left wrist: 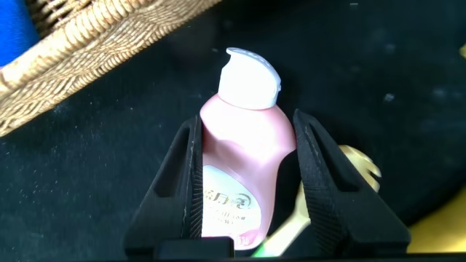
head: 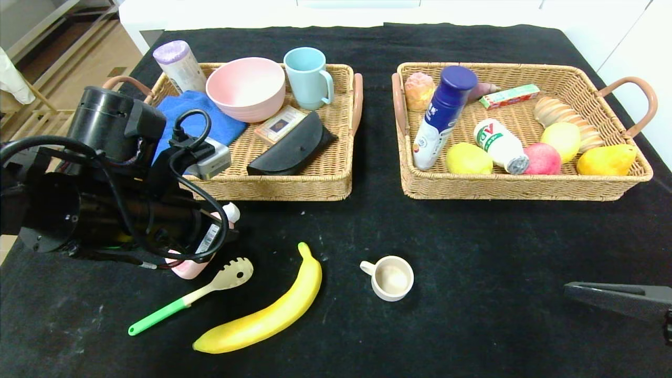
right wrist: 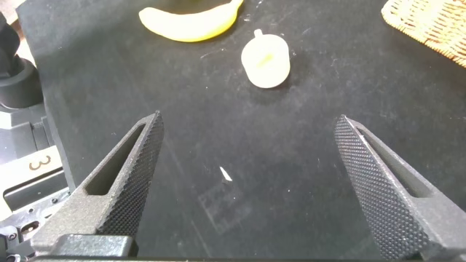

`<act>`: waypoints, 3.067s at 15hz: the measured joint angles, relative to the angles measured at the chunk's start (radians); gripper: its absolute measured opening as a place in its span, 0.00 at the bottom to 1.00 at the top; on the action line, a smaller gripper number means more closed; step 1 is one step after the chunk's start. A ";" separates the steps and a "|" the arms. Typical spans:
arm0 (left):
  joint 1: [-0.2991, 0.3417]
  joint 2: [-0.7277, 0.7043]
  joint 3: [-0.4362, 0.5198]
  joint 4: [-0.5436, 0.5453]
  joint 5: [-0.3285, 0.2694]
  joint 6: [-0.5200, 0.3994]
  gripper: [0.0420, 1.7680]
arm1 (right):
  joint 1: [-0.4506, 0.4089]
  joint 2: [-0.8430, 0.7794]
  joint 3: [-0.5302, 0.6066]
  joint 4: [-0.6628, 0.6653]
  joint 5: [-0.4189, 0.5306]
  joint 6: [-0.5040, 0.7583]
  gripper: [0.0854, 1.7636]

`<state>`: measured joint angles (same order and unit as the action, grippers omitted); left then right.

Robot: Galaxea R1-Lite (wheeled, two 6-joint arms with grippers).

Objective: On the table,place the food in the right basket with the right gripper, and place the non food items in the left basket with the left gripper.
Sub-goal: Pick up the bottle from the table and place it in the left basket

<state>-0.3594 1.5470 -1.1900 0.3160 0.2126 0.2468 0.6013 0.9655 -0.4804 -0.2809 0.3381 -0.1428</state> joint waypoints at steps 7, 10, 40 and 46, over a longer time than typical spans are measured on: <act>-0.089 -0.110 0.013 -0.015 0.027 -0.057 0.42 | 0.000 0.000 0.000 0.001 0.000 0.000 0.97; -0.118 -0.134 -0.005 -0.016 0.059 -0.074 0.40 | 0.000 0.001 0.000 0.001 0.000 0.000 0.97; -0.063 0.132 -0.502 -0.151 -0.137 -0.186 0.40 | -0.015 -0.008 -0.006 -0.002 0.000 0.000 0.97; -0.057 0.190 -0.529 -0.158 -0.132 -0.209 0.40 | -0.016 -0.008 -0.006 -0.001 0.000 0.000 0.97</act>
<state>-0.4160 1.7370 -1.7187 0.1581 0.0809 0.0383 0.5857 0.9572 -0.4862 -0.2819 0.3377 -0.1428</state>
